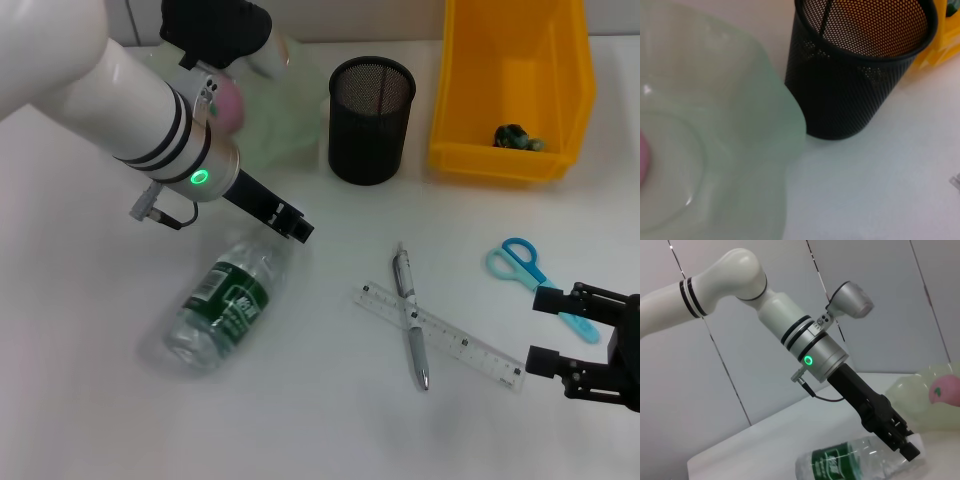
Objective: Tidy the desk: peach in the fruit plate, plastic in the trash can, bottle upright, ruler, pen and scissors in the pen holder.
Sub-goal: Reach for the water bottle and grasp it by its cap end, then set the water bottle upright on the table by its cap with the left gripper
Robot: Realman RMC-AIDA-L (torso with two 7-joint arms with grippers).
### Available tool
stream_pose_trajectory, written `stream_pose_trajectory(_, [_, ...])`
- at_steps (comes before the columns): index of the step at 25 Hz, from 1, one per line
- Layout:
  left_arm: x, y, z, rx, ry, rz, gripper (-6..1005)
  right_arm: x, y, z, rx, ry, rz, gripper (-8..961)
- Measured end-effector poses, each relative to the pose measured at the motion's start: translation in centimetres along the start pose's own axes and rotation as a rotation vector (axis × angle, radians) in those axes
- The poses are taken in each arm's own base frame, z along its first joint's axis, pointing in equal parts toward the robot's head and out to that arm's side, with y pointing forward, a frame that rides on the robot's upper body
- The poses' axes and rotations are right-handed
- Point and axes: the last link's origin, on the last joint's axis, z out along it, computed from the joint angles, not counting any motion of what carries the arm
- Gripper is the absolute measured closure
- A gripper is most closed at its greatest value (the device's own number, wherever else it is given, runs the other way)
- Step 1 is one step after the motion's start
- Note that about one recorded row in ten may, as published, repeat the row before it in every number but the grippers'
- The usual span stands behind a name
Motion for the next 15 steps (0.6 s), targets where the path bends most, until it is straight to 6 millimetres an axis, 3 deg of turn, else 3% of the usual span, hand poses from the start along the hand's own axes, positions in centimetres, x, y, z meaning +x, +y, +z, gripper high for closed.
stream_pose_trajectory(7, [-0.3,0.3,0.3,0.010,-0.018,0.033,556,-0.1,0.0,-0.1,0.001,-0.005,-0.003,156])
stream_pose_trajectory(15, [-0.2,0.8,-0.8,0.008,0.029,0.063,557,-0.2,-0.1,-0.1,0.001,-0.006,-0.004,156])
